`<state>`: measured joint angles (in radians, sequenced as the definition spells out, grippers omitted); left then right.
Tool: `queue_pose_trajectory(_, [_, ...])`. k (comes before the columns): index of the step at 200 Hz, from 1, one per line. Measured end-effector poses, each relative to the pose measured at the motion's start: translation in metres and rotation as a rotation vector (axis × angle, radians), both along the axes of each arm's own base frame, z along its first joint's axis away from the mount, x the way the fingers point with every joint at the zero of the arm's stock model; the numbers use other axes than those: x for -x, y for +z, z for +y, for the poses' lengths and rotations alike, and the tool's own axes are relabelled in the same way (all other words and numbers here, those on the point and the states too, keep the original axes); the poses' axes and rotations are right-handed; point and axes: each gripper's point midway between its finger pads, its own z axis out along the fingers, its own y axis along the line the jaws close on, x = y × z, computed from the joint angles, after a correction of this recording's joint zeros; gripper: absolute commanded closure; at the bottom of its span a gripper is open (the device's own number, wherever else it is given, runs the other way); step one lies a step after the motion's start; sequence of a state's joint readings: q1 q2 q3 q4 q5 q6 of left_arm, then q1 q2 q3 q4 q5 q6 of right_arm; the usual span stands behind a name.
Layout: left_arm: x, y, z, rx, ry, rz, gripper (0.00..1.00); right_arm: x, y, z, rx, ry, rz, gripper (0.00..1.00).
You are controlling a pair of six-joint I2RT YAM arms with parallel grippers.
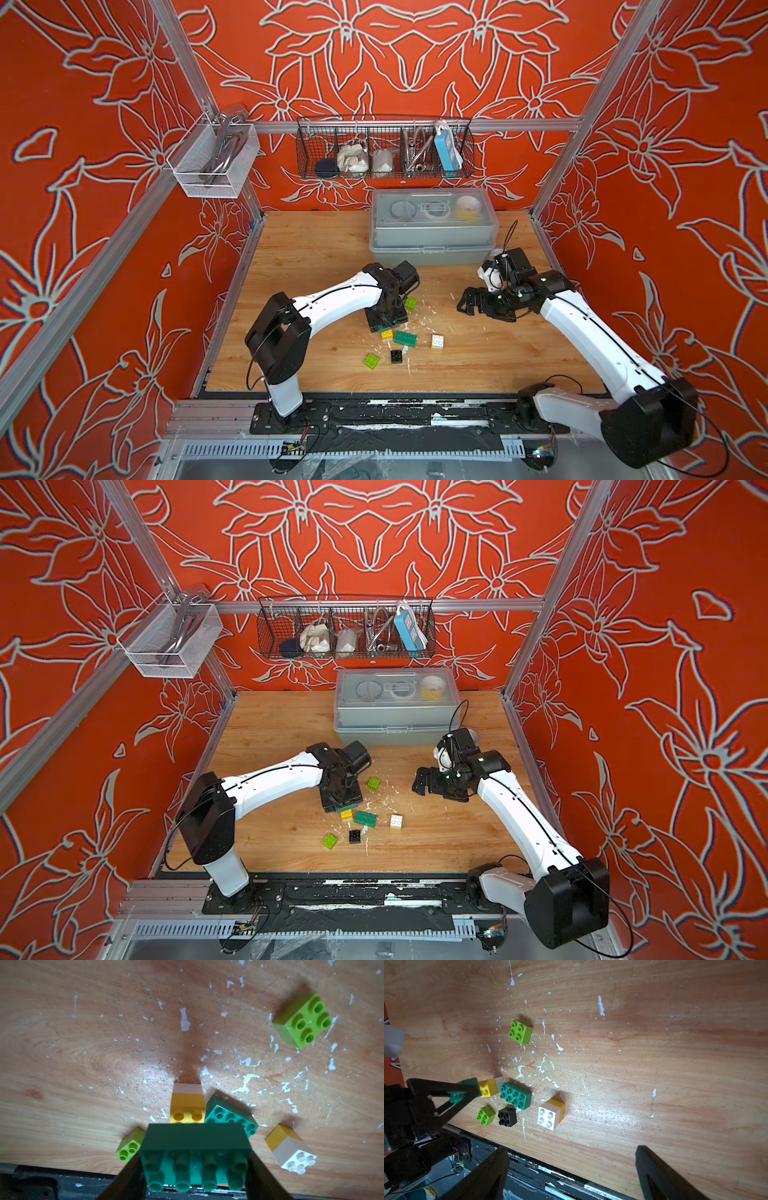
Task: Assemble a giraffe with lego
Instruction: Assemble the lego brick with the lego brick.
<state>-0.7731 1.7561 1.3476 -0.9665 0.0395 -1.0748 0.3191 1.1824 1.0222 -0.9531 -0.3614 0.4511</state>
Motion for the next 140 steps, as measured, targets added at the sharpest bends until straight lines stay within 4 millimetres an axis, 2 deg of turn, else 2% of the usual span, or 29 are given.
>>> queue_pose_trajectory(140, [0.000, -0.019, -0.008, -0.003, -0.019, 0.036, 0.59, -0.003, 0.004, -0.003, -0.003, -0.017, -0.006, 0.00])
